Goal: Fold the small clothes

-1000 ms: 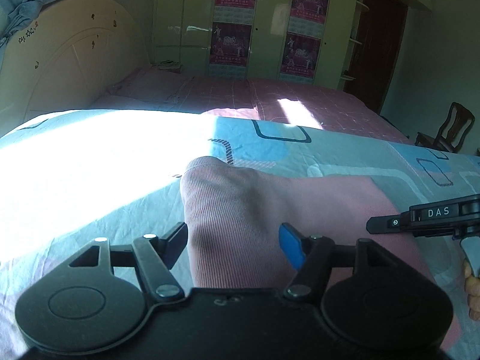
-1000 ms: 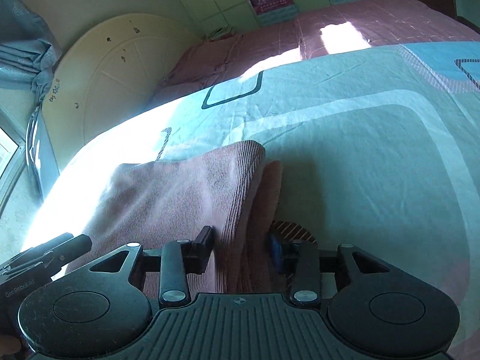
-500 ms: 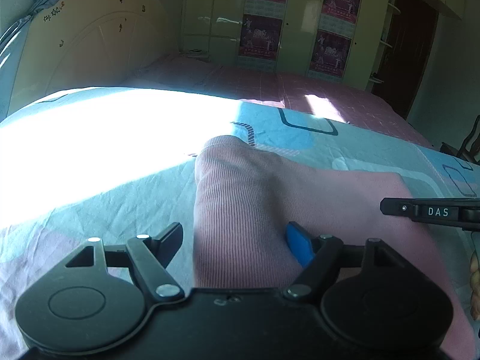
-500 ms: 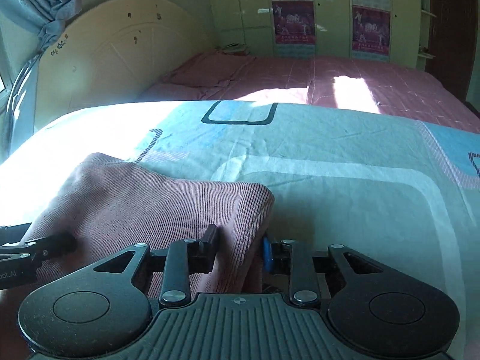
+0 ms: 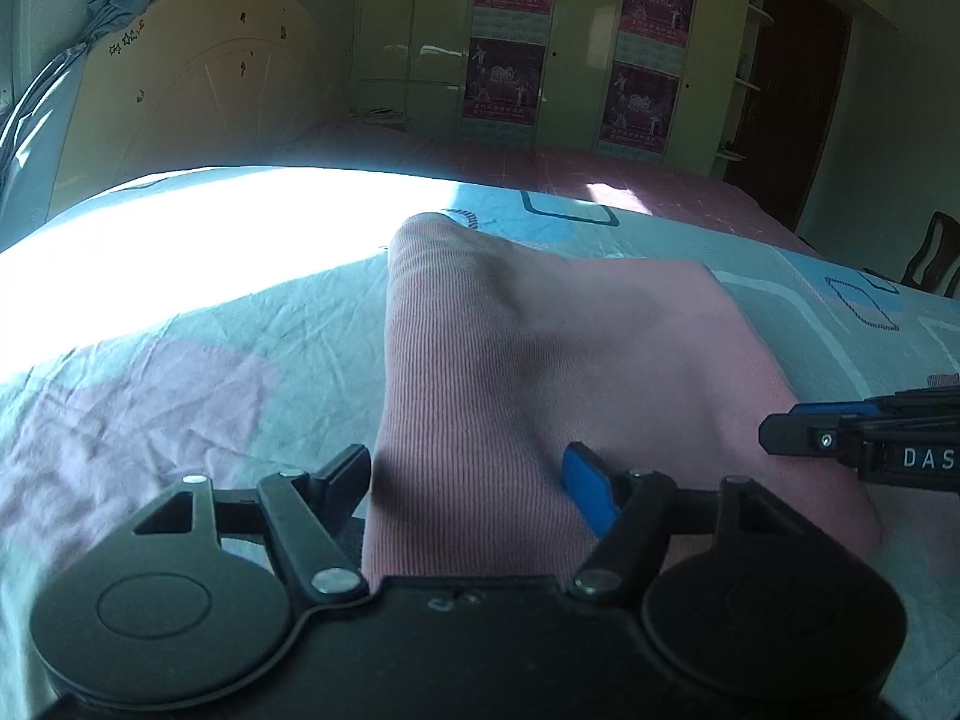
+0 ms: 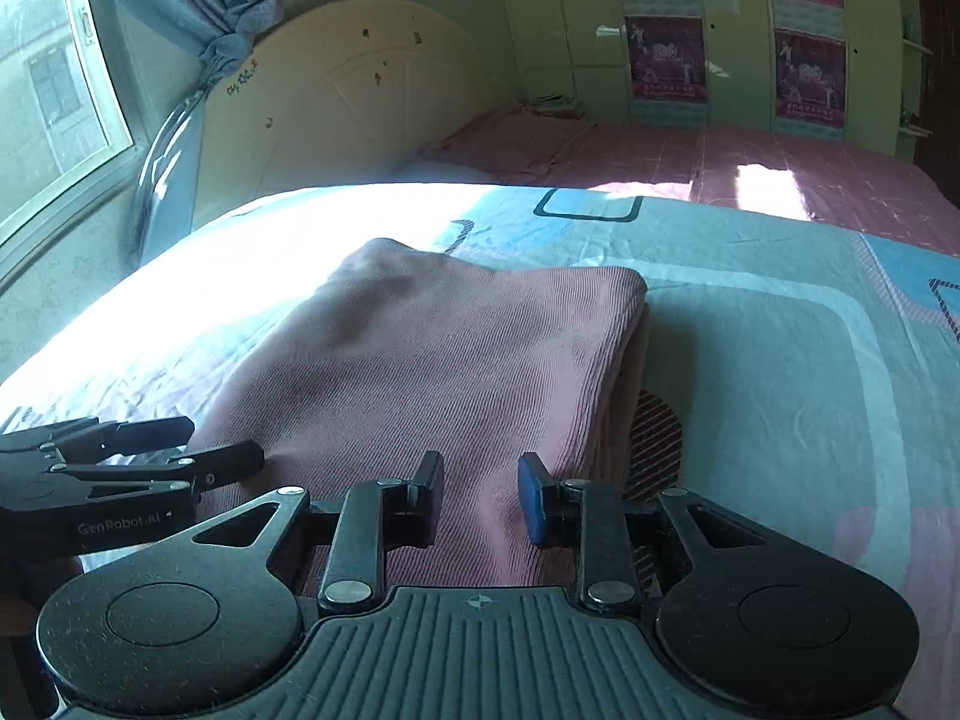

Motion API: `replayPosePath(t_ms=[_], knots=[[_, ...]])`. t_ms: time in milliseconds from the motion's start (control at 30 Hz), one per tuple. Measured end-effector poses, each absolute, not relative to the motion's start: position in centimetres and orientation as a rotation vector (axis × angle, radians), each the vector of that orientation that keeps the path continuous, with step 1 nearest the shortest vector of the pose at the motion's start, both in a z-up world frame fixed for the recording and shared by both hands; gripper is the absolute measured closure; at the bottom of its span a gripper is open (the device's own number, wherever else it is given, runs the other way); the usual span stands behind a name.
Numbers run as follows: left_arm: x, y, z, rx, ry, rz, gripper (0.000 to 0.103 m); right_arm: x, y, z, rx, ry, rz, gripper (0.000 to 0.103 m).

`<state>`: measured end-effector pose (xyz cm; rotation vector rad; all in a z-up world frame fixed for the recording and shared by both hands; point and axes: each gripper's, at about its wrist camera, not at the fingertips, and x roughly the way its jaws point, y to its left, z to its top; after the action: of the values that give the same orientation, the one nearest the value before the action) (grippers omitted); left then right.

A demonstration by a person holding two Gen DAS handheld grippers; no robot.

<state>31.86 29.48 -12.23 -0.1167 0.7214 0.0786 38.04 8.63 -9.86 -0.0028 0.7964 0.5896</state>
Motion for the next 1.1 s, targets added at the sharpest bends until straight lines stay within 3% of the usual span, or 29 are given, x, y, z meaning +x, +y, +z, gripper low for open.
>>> replayPosePath(t_ms=[133, 267, 367, 433, 600, 800, 867, 900, 933, 1100], knots=[[31.0, 28.7, -12.9, -0.07, 0.733, 0.085, 0.032, 36.6, 8.7, -12.6, -0.197, 0.774, 0.496, 0.076], [30.1, 28.7, -13.1, -0.063, 0.748, 0.091, 0.032, 37.3, 6.9, -13.2, -0.072, 0.833, 0.456, 0.076], [29.2, 28.7, -12.6, -0.066, 0.749, 0.09, 0.033, 35.5, 7.5, -11.9, -0.121, 0.758, 0.454, 0.076], [29.0, 28.5, -13.0, -0.049, 0.757, 0.088, 0.032, 35.9, 7.5, -14.0, -0.144, 0.828, 0.405, 0.076], [29.1, 28.7, -12.7, -0.048, 0.762, 0.079, 0.031, 37.5, 4.3, -15.1, 0.173, 0.918, 0.356, 0.076], [28.6, 28.5, -11.0, -0.026, 0.761, 0.054, 0.015, 35.3, 5.1, -13.3, 0.204, 0.897, 0.345, 0.075], [28.2, 28.0, -10.4, -0.02, 0.764, 0.043, 0.003, 34.6, 5.5, -12.7, 0.183, 0.902, 0.349, 0.063], [28.0, 27.7, -10.1, -0.016, 0.764, 0.041, 0.0, 34.4, 5.7, -12.4, 0.181, 0.909, 0.349, 0.04], [28.3, 27.1, -9.8, -0.01, 0.762, 0.038, 0.0, 33.8, 5.6, -12.0, 0.173, 0.905, 0.342, 0.026], [26.7, 25.4, -7.9, 0.035, 0.79, 0.089, 0.0, 30.9, 5.3, -9.7, 0.17, 0.874, 0.367, 0.025]])
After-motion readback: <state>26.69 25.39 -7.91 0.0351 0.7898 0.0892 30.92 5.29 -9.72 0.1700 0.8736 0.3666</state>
